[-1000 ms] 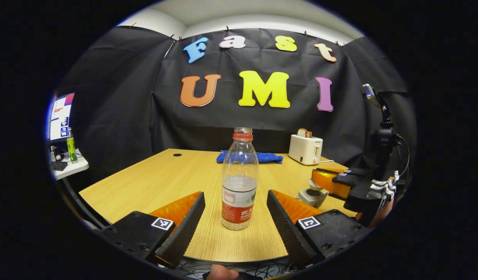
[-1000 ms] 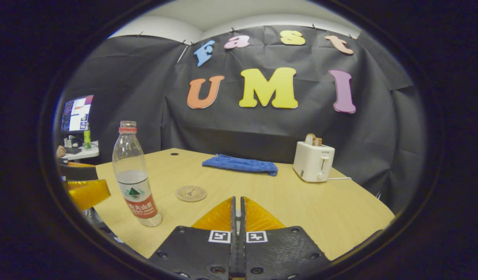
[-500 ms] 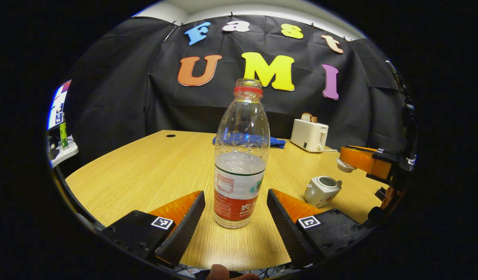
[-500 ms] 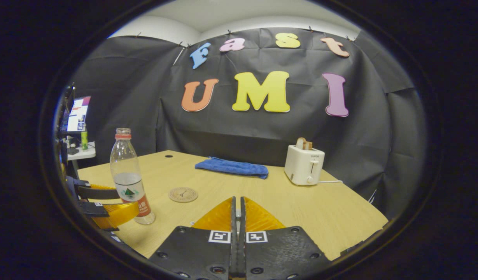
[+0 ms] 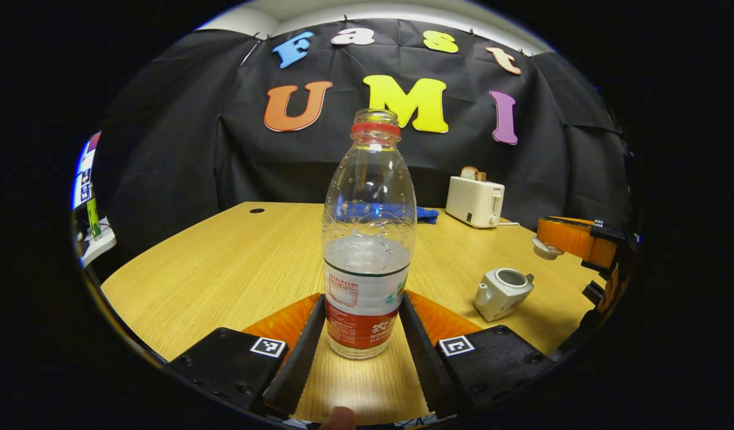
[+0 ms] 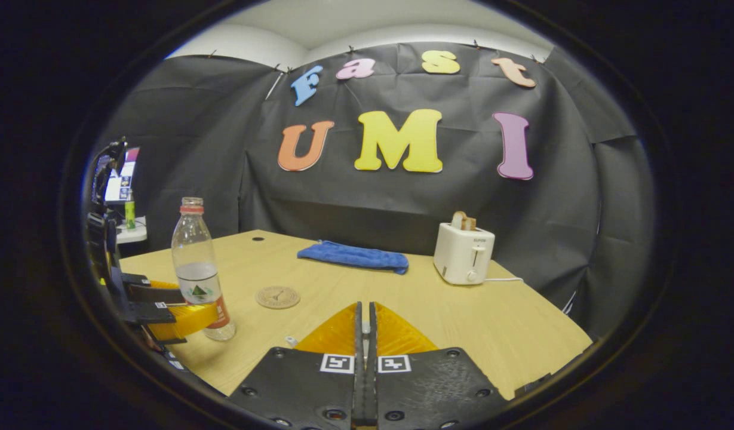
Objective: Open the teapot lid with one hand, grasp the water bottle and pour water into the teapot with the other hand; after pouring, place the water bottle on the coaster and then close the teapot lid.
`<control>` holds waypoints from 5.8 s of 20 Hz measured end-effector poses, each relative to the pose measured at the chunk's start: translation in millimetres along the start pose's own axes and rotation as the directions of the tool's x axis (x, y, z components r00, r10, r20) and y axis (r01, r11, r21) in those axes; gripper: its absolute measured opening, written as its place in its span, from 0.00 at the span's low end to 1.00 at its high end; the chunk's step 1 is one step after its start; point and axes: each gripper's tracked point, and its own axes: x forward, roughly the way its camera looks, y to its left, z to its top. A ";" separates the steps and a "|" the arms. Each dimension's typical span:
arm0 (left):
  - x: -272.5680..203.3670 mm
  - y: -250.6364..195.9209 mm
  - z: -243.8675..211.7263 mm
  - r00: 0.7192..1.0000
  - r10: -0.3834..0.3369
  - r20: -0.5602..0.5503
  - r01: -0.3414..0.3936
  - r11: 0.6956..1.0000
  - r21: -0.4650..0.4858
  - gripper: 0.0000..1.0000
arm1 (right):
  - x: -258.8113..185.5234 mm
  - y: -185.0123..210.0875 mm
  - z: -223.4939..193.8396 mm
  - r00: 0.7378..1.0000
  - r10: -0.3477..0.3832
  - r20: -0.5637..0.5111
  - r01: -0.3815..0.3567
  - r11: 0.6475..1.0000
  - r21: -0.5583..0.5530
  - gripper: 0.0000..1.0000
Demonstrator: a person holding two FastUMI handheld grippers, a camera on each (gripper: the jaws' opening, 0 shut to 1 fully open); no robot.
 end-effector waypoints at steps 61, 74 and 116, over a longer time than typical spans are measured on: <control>5.5 -18.7 91.0 0.953 0.077 0.292 -0.242 -0.387 0.890 0.75 | -52.2 -90.9 -50.5 0.999 0.001 -0.052 0.007 0.988 0.154 0.00; -1.2 -22.5 96.2 0.952 0.049 0.302 -0.241 -0.493 0.836 0.75 | -52.2 -90.9 -50.2 0.999 0.005 -0.048 0.003 0.986 0.164 0.00; -1.3 7.2 26.2 0.996 0.086 -0.013 -0.072 0.898 0.433 0.72 | -59.7 -85.9 -28.0 1.000 -0.005 -0.022 0.009 0.985 0.173 0.00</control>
